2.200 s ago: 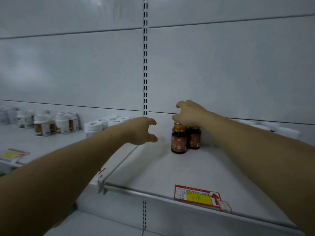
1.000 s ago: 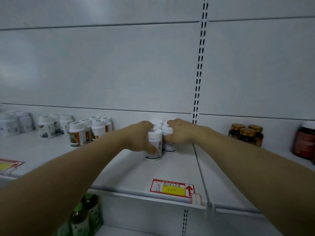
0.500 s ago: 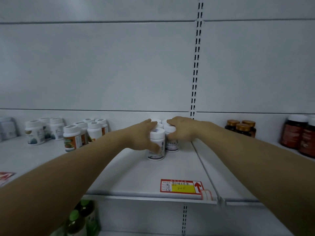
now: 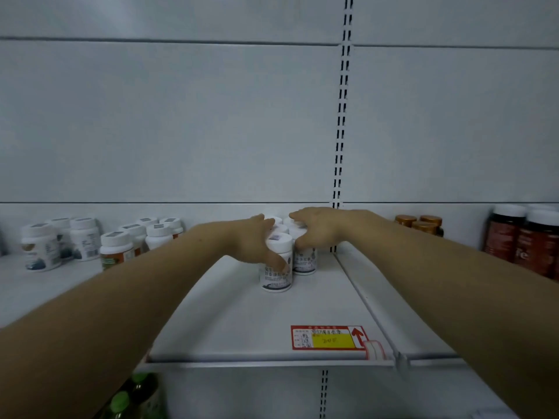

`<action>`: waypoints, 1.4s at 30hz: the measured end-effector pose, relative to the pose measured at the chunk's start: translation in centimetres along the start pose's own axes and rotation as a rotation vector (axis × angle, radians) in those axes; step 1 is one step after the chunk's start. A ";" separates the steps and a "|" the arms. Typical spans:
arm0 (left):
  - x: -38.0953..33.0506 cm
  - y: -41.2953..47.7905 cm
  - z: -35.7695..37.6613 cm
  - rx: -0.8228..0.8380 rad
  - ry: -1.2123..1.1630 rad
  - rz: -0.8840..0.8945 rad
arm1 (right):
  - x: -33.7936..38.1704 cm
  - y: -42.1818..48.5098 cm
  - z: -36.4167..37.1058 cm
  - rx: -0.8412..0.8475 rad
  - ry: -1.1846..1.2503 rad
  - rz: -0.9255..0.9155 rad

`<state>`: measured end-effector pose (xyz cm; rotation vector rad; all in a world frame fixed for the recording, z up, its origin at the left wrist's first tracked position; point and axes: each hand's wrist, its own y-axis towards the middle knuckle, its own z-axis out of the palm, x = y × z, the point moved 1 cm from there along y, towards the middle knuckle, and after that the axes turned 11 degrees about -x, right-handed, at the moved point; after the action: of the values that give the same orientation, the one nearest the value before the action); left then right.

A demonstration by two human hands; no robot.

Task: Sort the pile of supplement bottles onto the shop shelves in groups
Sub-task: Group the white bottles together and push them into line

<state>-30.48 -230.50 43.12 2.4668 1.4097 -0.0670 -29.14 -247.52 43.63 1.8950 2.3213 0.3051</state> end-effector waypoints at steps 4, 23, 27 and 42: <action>0.3 0.2 0.8 -0.018 -0.146 0.002 | -0.2 0.7 0.8 0.034 0.054 0.000; 0.1 -0.1 1.2 -0.046 -0.111 -0.016 | 0.5 0.4 0.0 0.011 0.137 -0.020; 0.3 0.1 0.8 -0.022 -0.165 -0.006 | 0.3 0.7 0.9 -0.009 0.146 -0.030; -0.4 0.9 0.3 0.017 -0.276 -0.070 | -0.3 0.9 0.3 -0.008 0.179 -0.040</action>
<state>-29.85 -231.34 43.10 2.3124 1.3776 -0.4197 -28.17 -247.67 43.52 1.8866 2.4617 0.4980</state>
